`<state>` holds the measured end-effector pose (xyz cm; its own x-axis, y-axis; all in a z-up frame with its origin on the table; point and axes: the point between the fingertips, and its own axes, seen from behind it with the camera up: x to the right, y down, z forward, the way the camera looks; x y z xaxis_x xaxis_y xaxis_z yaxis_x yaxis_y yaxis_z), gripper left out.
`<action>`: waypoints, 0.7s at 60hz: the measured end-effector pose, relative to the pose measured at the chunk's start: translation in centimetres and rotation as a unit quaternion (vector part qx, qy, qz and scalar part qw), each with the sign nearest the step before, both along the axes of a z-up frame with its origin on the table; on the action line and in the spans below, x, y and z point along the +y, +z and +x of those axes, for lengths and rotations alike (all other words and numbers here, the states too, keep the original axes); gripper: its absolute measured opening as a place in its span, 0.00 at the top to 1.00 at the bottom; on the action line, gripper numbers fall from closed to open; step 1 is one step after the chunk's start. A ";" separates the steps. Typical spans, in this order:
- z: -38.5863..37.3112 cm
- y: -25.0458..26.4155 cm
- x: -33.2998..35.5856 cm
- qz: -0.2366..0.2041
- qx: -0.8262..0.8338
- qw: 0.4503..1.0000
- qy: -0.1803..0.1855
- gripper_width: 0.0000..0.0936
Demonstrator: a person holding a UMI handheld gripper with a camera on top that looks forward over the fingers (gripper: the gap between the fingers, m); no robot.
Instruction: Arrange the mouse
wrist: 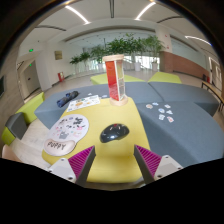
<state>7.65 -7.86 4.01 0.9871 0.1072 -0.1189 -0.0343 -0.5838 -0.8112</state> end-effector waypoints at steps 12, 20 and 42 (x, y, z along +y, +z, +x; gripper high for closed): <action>-2.8 -5.0 5.7 -0.026 -0.010 1.000 0.003 0.13; -3.6 -4.7 8.8 -0.015 -0.027 1.000 0.002 0.11; -4.6 -5.7 15.1 -0.007 -0.029 0.998 -0.061 0.46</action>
<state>3.07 7.20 -1.70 0.9979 -0.0146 -0.0626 -0.0591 -0.5901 -0.8052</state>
